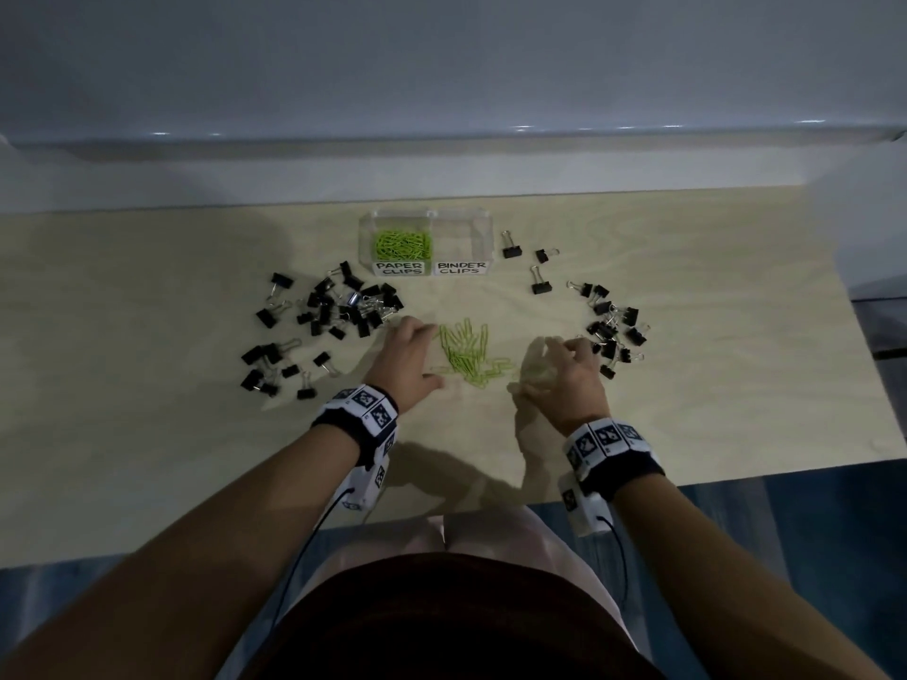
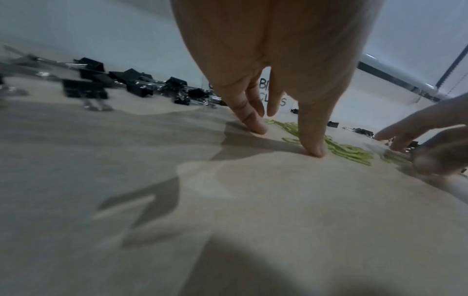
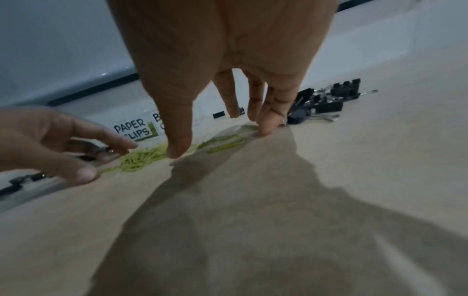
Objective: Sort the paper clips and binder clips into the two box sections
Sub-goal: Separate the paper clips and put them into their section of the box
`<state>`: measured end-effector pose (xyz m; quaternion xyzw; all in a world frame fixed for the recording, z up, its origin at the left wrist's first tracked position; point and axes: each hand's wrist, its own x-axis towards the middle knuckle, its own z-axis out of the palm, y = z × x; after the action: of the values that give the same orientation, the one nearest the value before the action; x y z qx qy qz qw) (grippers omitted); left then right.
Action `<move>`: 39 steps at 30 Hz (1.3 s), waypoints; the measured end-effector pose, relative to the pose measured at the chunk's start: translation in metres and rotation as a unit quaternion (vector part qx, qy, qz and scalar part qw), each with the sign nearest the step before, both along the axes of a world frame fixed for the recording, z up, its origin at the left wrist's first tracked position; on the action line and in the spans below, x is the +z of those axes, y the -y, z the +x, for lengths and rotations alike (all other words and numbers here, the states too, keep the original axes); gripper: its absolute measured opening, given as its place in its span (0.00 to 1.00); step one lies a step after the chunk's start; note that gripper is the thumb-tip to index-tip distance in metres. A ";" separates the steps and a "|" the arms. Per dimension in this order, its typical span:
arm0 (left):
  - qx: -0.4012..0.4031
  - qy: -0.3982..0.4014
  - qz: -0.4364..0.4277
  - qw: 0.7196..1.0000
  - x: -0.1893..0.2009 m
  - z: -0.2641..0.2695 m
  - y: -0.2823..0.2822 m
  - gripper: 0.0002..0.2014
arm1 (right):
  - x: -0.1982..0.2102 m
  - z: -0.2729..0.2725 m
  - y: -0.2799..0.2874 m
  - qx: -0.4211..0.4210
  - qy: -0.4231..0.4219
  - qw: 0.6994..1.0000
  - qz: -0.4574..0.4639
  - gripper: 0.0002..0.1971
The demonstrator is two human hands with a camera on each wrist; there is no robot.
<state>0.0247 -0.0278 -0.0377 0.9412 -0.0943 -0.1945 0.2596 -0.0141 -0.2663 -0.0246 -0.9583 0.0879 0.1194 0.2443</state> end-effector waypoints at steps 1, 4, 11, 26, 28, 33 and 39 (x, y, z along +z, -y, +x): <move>-0.012 0.000 0.004 1.000 0.001 0.003 0.003 0.38 | -0.005 0.000 0.002 0.008 -0.013 1.000 -0.016 0.38; -0.045 -0.004 -0.004 0.999 0.005 0.011 0.014 0.33 | 0.000 0.010 -0.013 0.067 -0.030 0.997 -0.038 0.28; -0.059 -0.022 -0.012 0.998 0.011 0.021 0.022 0.16 | 0.004 0.040 -0.051 0.177 -0.013 0.983 0.050 0.20; -0.100 -0.053 -0.017 0.993 0.014 0.035 -0.015 0.02 | 0.005 0.069 -0.057 0.238 -0.001 0.969 0.059 0.08; -0.087 -0.059 -0.039 0.994 0.016 0.034 -0.022 0.01 | 0.012 0.080 -0.058 0.195 0.020 0.976 0.099 0.05; 0.022 -0.011 -0.123 0.992 0.039 0.054 -0.042 0.03 | 0.044 0.129 -0.084 0.112 0.055 0.972 0.197 0.06; 0.176 0.091 -0.159 0.967 0.068 0.105 -0.056 0.02 | 0.057 0.181 -0.138 0.075 0.047 0.978 0.191 0.04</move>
<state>0.1299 0.0280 0.0300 0.9034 0.0199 -0.0413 0.4263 0.1671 -0.1279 0.0320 -0.9021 -0.0201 0.1072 0.4174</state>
